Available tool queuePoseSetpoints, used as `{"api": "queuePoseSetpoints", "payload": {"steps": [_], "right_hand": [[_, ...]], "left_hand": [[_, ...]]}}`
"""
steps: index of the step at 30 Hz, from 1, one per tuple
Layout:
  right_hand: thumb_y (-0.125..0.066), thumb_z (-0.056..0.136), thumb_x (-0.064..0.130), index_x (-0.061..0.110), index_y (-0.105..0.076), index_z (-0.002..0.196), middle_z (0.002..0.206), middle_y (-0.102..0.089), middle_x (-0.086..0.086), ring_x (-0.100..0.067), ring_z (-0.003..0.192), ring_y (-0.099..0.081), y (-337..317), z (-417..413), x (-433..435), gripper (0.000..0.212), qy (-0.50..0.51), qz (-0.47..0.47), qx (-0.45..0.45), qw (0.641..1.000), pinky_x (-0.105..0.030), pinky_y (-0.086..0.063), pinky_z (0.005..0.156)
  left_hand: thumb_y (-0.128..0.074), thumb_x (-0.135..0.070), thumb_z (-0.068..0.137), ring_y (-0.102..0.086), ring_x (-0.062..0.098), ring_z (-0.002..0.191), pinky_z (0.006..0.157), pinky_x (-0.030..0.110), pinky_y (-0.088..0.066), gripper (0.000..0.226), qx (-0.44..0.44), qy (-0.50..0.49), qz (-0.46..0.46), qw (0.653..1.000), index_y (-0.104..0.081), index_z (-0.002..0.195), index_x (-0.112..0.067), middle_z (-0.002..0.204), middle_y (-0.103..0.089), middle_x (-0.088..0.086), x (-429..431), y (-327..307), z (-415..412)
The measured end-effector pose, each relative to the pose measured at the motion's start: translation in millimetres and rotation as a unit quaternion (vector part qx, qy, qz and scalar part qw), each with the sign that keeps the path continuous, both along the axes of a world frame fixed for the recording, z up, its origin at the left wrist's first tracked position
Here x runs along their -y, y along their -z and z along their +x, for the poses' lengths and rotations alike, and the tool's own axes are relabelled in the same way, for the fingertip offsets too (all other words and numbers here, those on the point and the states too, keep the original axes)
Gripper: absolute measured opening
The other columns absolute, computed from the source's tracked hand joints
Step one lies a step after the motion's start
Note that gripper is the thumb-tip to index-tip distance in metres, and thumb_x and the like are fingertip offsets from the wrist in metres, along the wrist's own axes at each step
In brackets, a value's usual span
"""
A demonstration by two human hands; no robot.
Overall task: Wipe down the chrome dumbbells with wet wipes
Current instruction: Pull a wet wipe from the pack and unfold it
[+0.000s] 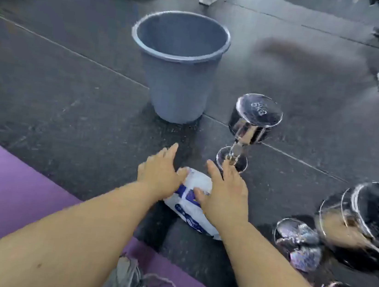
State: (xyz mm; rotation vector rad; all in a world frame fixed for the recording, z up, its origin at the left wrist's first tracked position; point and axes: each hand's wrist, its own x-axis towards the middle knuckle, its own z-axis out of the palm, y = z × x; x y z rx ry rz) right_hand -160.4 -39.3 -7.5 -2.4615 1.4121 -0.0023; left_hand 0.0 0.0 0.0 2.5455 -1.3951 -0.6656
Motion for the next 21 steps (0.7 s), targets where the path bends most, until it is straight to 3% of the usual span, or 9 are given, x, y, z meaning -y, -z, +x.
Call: {"api": "queuePoseSetpoints", "payload": {"steps": [2,4,8,11,13,16,18,21], "right_hand": [[-0.046,0.095,0.056,0.031,-0.016,0.155,0.165,-0.006,-0.003,-0.021,0.151,-0.007,6.8,-10.7,4.4,0.072,0.020,0.004,0.013,1.000,-0.041,-0.015,0.120],[-0.047,0.094,0.056,0.031,-0.016,0.154,0.164,-0.008,0.000,-0.025,0.150,-0.008,9.2,-21.5,3.3,0.072,0.033,0.010,0.018,0.999,-0.045,-0.016,0.119],[-0.054,0.090,0.051,0.029,-0.026,0.151,0.162,-0.012,-0.002,-0.031,0.145,-0.016,9.0,-41.4,-9.4,0.070,0.059,0.073,0.084,0.992,-0.046,-0.029,0.112],[-0.061,0.087,0.046,0.024,-0.036,0.145,0.146,-0.034,-0.010,-0.036,0.130,-0.036,2.1,-56.5,-25.8,0.067,0.075,0.129,0.093,0.985,-0.046,-0.040,0.103],[-0.064,0.085,0.040,0.022,-0.035,0.144,0.137,-0.040,-0.011,-0.039,0.124,-0.042,-4.5,-60.9,-29.0,0.068,0.070,0.163,0.087,0.980,-0.045,-0.041,0.100],[-0.066,0.086,0.031,0.020,-0.032,0.147,0.142,-0.034,-0.011,-0.039,0.124,-0.045,-11.6,-62.6,-28.3,0.070,0.095,0.206,0.114,0.967,-0.041,-0.039,0.101],[-0.066,0.087,0.023,0.021,-0.033,0.146,0.145,-0.029,-0.013,-0.037,0.122,-0.049,-13.5,-63.3,-28.4,0.068,0.128,0.232,0.142,0.954,-0.037,-0.041,0.099],[-0.063,0.087,0.016,0.019,-0.037,0.142,0.137,-0.039,-0.014,-0.032,0.114,-0.053,-12.7,-65.7,-25.9,0.061,0.137,0.247,0.159,0.946,-0.030,-0.042,0.090]], "left_hand": [[-0.049,-0.046,0.095,-0.044,0.031,0.132,0.106,0.037,-0.036,0.059,-0.046,0.040,0.042,0.997,-0.036,0.147,-0.021,0.149,-0.044,0.010,12.5,8.3,-8.6],[-0.053,-0.043,0.095,-0.048,0.029,0.129,0.102,0.032,-0.038,0.055,-0.053,0.055,0.066,0.995,-0.045,0.140,-0.014,0.143,-0.050,0.011,24.7,2.4,-14.1],[-0.065,-0.041,0.088,-0.054,0.028,0.122,0.096,0.031,-0.043,0.065,-0.038,0.096,0.058,0.993,-0.039,0.146,-0.025,0.144,-0.048,0.005,16.3,-14.2,-25.0],[-0.066,-0.038,0.086,-0.053,0.030,0.120,0.098,0.032,-0.041,0.060,0.017,0.130,0.071,0.989,-0.045,0.142,-0.026,0.145,-0.047,0.005,-16.5,-13.0,-38.7],[-0.065,-0.033,0.087,-0.047,0.031,0.127,0.104,0.034,-0.039,0.055,0.059,0.174,0.078,0.980,-0.050,0.139,-0.025,0.148,-0.042,0.003,-24.7,-20.7,-45.0],[-0.061,-0.035,0.090,-0.044,0.030,0.129,0.105,0.039,-0.039,0.049,0.089,0.203,0.077,0.972,-0.052,0.137,-0.027,0.147,-0.042,-0.001,-27.3,-28.5,-57.0],[-0.059,-0.035,0.091,-0.043,0.026,0.129,0.101,0.039,-0.041,0.047,0.089,0.201,0.069,0.973,-0.051,0.138,-0.030,0.143,-0.045,-0.006,-27.2,-27.6,-69.6],[-0.057,-0.035,0.093,-0.043,0.022,0.129,0.096,0.041,-0.043,0.043,0.110,0.221,0.055,0.967,-0.050,0.135,-0.029,0.138,-0.046,-0.011,-22.1,-19.9,-79.3]]}}
